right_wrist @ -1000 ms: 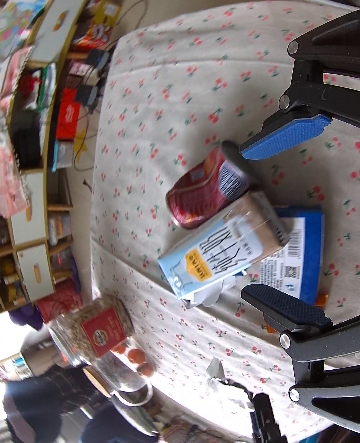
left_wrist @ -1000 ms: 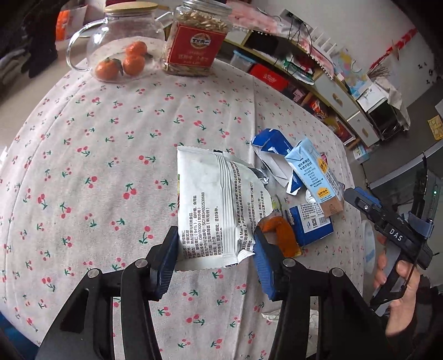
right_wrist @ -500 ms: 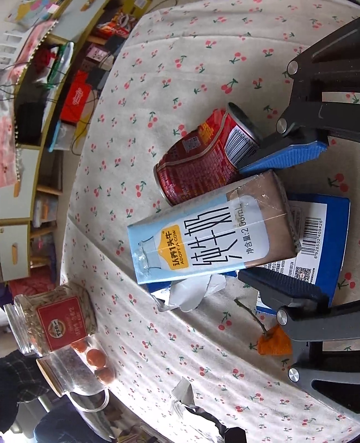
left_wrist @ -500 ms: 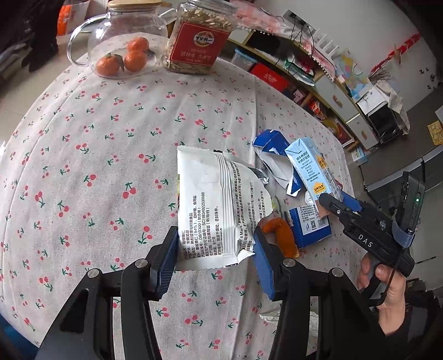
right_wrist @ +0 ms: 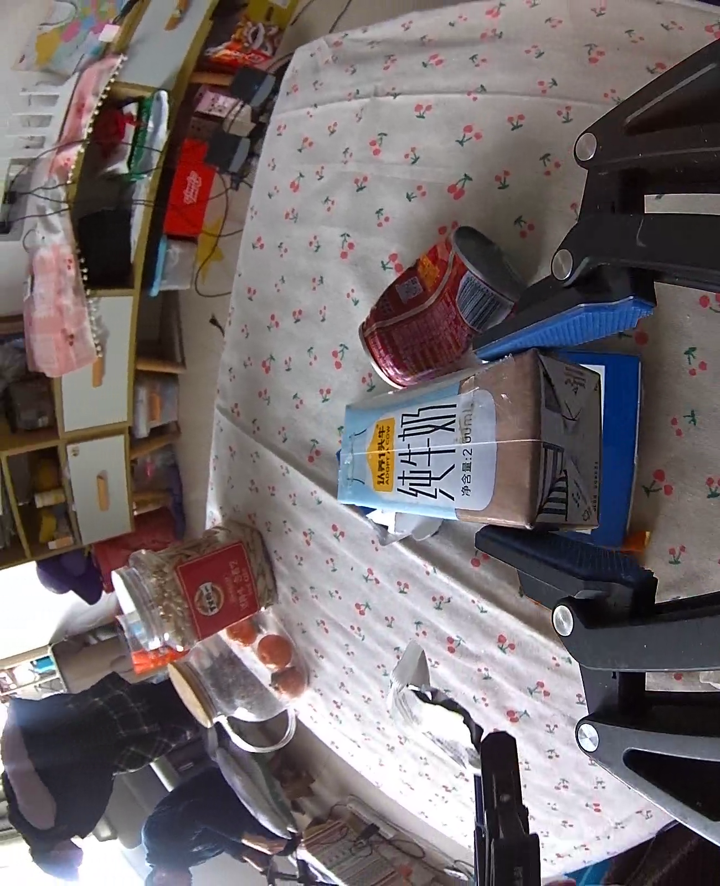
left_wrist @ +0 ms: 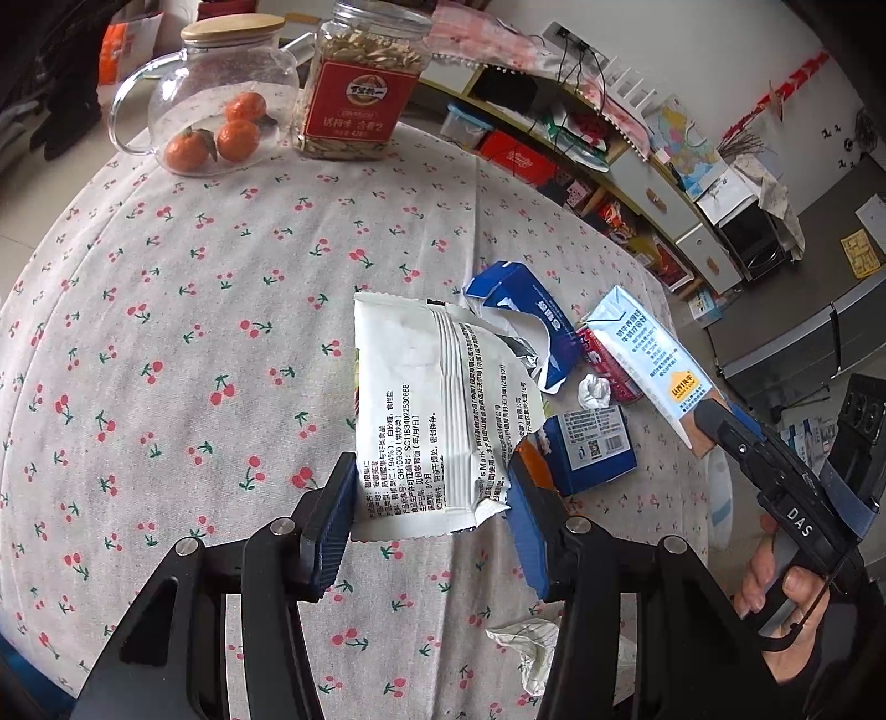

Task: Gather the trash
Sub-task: 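Grasp the milk carton with the right tool while the left tool holds the wrapper, then carry the milk carton over the white bin and lower it with the right tool, then open the right tool to drop the carton while the left tool drops the white wrapper into the bin, then move the left tool back to the table and grasp the crumpled white paper, then reach the right tool to the blue biscuit box and grasp it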

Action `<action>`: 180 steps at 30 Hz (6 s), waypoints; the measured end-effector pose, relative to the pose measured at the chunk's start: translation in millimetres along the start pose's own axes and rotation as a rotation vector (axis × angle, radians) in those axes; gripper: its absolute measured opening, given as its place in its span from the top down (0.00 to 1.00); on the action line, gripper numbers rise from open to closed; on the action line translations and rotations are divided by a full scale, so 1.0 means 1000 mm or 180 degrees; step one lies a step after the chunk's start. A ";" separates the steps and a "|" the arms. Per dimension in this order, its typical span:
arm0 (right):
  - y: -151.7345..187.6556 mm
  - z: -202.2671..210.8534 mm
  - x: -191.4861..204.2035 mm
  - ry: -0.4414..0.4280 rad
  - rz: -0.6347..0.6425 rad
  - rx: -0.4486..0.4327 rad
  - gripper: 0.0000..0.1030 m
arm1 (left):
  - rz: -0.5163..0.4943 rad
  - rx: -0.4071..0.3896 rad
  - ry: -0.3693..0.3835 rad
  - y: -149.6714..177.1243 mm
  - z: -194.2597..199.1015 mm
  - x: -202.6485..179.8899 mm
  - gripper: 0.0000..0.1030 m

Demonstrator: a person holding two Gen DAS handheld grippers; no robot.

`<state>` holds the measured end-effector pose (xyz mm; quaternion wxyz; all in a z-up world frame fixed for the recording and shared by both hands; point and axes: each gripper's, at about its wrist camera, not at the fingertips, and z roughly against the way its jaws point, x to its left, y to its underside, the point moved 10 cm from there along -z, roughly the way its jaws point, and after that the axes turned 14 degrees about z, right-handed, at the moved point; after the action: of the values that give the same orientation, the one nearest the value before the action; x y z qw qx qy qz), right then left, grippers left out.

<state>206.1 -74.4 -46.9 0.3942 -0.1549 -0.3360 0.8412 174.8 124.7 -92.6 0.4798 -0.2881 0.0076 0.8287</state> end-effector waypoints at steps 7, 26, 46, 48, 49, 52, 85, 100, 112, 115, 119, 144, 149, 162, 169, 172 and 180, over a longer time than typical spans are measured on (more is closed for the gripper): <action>0.010 0.045 -0.027 0.0132 -0.0162 -0.0187 0.48 | -0.0096 0.0019 0.0069 0.008 -0.003 -0.025 0.48; 0.115 0.124 -0.147 0.0711 -0.1096 0.0123 0.48 | -0.0437 0.0205 0.0180 0.042 -0.030 -0.098 0.48; 0.223 0.199 -0.237 0.1089 -0.1878 0.0240 0.48 | -0.0953 0.0439 0.0179 0.095 -0.060 -0.184 0.48; 0.231 0.202 -0.245 0.1110 -0.1940 0.0268 0.48 | -0.1002 0.0476 0.0177 0.102 -0.066 -0.195 0.48; 0.236 0.204 -0.249 0.1122 -0.1968 0.0281 0.48 | -0.1027 0.0502 0.0184 0.106 -0.070 -0.202 0.48; 0.245 0.207 -0.259 0.1119 -0.2059 0.0303 0.48 | -0.1108 0.0576 0.0215 0.120 -0.080 -0.224 0.48; 0.317 0.249 -0.299 0.1211 -0.2658 0.0325 0.29 | -0.2014 0.0899 0.0442 0.229 -0.189 -0.388 0.47; 0.313 0.252 -0.298 0.1270 -0.2626 0.0319 0.28 | -0.2149 0.0543 0.0356 0.203 -0.164 -0.375 0.02; 0.272 0.233 -0.269 0.1136 -0.2327 0.0301 0.26 | -0.1877 0.0276 0.0167 0.146 -0.107 -0.288 0.00; 0.259 0.226 -0.255 0.1076 -0.2236 0.0283 0.24 | -0.1805 0.0203 0.0070 0.135 -0.093 -0.261 0.00; 0.242 0.211 -0.232 0.1002 -0.2063 0.0288 0.22 | -0.1684 0.0142 0.0070 0.125 -0.072 -0.231 0.00; 0.169 0.114 -0.105 0.0709 -0.0963 0.0681 0.12 | -0.1134 0.0266 -0.0170 0.098 0.004 -0.070 0.00; 0.163 0.101 -0.091 0.0642 -0.0861 0.0733 0.12 | -0.1005 0.0721 -0.0170 0.125 -0.002 -0.040 0.00; 0.165 0.091 -0.083 0.0622 -0.0819 0.0821 0.12 | -0.1115 0.1424 -0.0154 0.188 -0.026 -0.024 0.36; 0.155 0.083 -0.076 0.0603 -0.0792 0.0817 0.12 | -0.0962 0.1090 -0.0125 0.154 -0.021 -0.022 0.65; 0.146 0.076 -0.069 0.0576 -0.0750 0.0809 0.12 | -0.0869 0.0846 -0.0114 0.130 -0.012 -0.021 0.65; 0.107 0.044 -0.033 0.0424 -0.0486 0.0733 0.12 | -0.0633 0.0182 -0.0222 0.074 0.013 -0.002 0.65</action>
<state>144.7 -169.1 -88.7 0.4936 -0.1380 -0.2212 0.8297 109.7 87.1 -100.6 0.5677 -0.2447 -0.0141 0.7859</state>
